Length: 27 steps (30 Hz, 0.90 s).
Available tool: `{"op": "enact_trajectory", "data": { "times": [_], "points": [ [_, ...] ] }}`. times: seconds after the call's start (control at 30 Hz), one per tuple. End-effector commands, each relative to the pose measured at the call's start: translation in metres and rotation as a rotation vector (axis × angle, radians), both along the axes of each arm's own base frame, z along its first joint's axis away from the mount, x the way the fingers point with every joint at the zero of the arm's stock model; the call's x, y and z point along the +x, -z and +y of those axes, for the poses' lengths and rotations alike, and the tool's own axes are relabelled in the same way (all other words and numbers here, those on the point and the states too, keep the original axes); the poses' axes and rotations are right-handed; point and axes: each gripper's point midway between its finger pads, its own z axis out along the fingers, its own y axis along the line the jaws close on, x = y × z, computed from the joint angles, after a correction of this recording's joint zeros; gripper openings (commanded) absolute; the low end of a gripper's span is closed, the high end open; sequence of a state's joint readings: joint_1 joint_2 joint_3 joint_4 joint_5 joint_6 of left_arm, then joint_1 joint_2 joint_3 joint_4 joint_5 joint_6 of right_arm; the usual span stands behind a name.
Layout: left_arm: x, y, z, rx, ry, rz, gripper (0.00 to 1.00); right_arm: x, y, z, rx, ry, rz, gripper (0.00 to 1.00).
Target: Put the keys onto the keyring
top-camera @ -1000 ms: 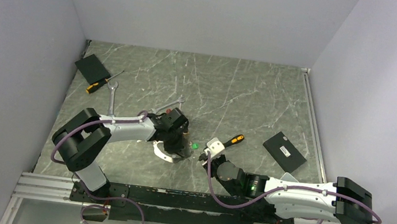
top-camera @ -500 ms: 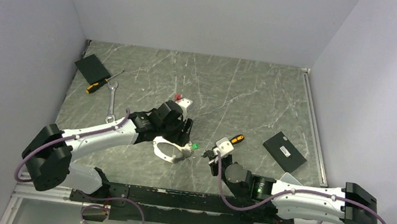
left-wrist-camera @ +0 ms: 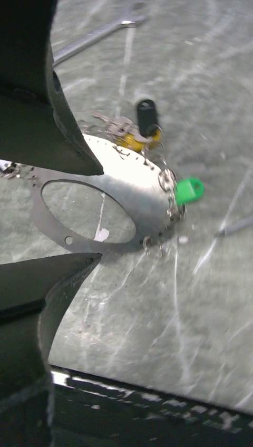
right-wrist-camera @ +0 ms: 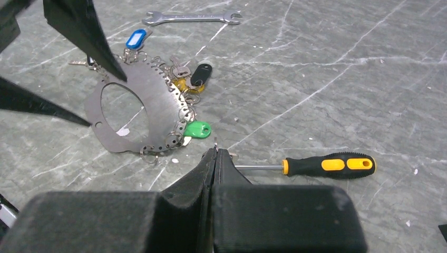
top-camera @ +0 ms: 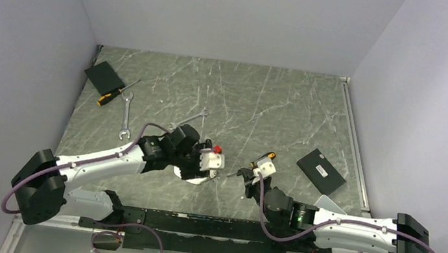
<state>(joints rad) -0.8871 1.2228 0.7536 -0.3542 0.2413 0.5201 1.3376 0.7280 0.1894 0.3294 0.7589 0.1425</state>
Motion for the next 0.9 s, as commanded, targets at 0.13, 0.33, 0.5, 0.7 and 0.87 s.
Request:
{"op": "enact_trajectory", "data": {
  "times": [0.13, 0.33, 0.5, 0.7, 0.87],
  "points": [
    [-0.023, 0.028, -0.029, -0.034, 0.442, -0.065, 0.56, 0.002, -0.016, -0.003, 0.110, 0.021, -0.019, 0.00],
    [-0.009, 0.046, -0.037, -0.011, 0.465, -0.130, 0.43, -0.001, -0.020, -0.008, 0.159, 0.010, -0.022, 0.00],
    [0.001, 0.054, -0.040, 0.014, 0.475, -0.159, 0.35, -0.003, -0.021, -0.009, 0.174, 0.000, -0.021, 0.00],
    [0.005, 0.060, -0.043, 0.027, 0.483, -0.154, 0.33, -0.003, -0.022, -0.010, 0.182, -0.003, -0.021, 0.00],
    [0.009, 0.064, -0.044, 0.023, 0.471, -0.155, 0.30, -0.004, -0.022, -0.010, 0.186, -0.007, -0.019, 0.00]
  ]
}}
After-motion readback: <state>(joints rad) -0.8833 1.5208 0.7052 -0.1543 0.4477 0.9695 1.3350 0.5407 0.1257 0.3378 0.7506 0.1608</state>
